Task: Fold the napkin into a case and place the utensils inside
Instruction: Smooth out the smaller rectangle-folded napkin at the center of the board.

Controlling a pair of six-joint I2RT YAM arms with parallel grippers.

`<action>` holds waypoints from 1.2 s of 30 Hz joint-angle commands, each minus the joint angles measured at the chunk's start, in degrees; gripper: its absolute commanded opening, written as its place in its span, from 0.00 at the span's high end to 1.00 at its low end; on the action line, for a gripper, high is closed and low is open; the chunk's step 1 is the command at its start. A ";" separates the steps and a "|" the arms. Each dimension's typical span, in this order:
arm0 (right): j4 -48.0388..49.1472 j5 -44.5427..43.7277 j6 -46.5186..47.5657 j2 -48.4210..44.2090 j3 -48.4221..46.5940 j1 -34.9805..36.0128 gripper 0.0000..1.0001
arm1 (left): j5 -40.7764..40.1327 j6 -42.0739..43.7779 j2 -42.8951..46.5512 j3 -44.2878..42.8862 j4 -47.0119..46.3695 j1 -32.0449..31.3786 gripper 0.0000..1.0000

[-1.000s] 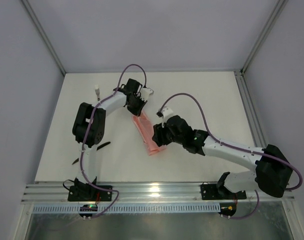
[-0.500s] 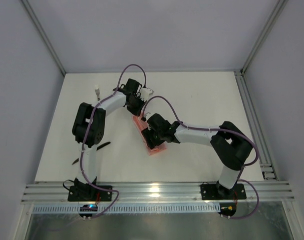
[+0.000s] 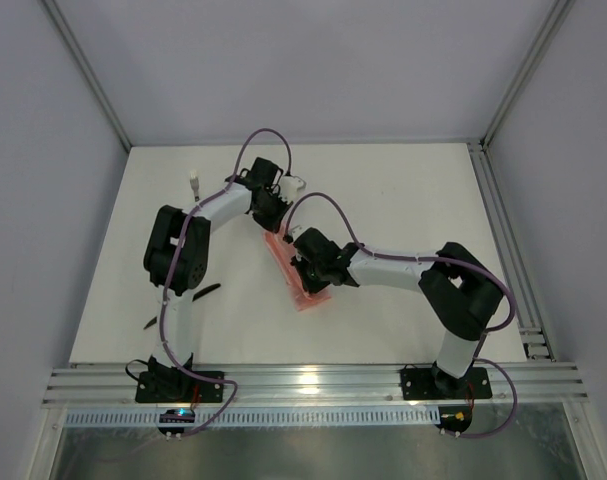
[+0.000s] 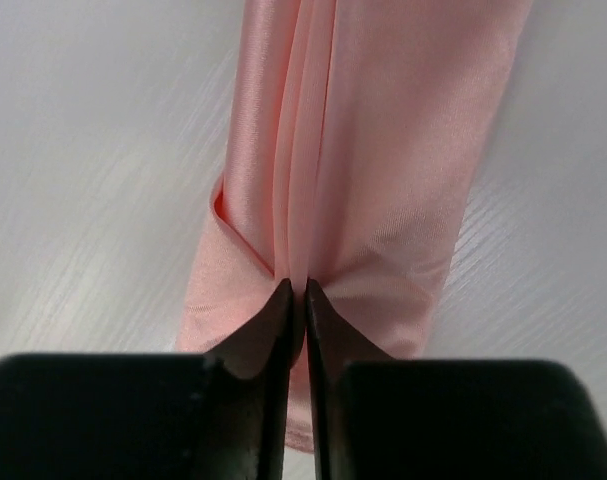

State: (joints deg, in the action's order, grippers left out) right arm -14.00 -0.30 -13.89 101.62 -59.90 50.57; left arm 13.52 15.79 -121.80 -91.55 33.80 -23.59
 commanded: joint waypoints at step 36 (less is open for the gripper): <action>7.32 20.59 2.73 3.23 -0.83 -8.03 0.96 | 20.93 12.24 29.25 29.76 -0.49 -6.20 0.50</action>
State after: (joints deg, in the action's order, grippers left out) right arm -10.09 17.63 -11.88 104.25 -59.70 42.78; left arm 33.01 22.44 -92.20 -63.35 32.36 -29.45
